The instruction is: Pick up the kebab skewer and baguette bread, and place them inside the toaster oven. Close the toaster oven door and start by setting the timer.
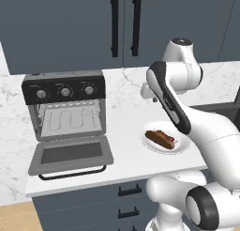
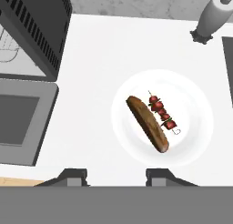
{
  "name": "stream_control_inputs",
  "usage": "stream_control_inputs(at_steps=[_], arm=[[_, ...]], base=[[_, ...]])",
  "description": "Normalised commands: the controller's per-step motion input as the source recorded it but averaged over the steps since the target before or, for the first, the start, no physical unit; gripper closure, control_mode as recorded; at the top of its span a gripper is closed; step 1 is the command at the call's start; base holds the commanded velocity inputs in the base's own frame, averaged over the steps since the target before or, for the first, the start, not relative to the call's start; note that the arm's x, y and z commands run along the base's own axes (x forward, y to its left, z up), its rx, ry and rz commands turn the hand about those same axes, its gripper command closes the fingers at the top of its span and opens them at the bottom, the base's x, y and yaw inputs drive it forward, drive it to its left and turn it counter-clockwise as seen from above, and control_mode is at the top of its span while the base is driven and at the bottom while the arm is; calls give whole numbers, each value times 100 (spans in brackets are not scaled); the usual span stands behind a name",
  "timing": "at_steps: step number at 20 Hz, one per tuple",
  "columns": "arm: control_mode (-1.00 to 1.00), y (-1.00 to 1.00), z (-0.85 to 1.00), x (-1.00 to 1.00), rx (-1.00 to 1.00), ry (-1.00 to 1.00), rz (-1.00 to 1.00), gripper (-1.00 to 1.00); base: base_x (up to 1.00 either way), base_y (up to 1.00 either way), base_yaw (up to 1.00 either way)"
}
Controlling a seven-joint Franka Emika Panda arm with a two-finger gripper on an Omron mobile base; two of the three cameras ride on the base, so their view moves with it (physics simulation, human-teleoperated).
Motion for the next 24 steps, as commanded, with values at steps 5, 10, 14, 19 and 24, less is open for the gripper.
stream_control_inputs(at_steps=[5,10,14,19,24], arm=[[100,0,0,0,0,0,0,-100],[100,0,0,0,0,0,0,-100],[100,0,0,0,0,0,0,-100],[100,0,0,0,0,0,0,-100],[100,0,0,0,0,0,0,-100]], base=[[0,0,0],[-5,0,0],[-16,21,0],[-4,63,0],[0,43,0]])
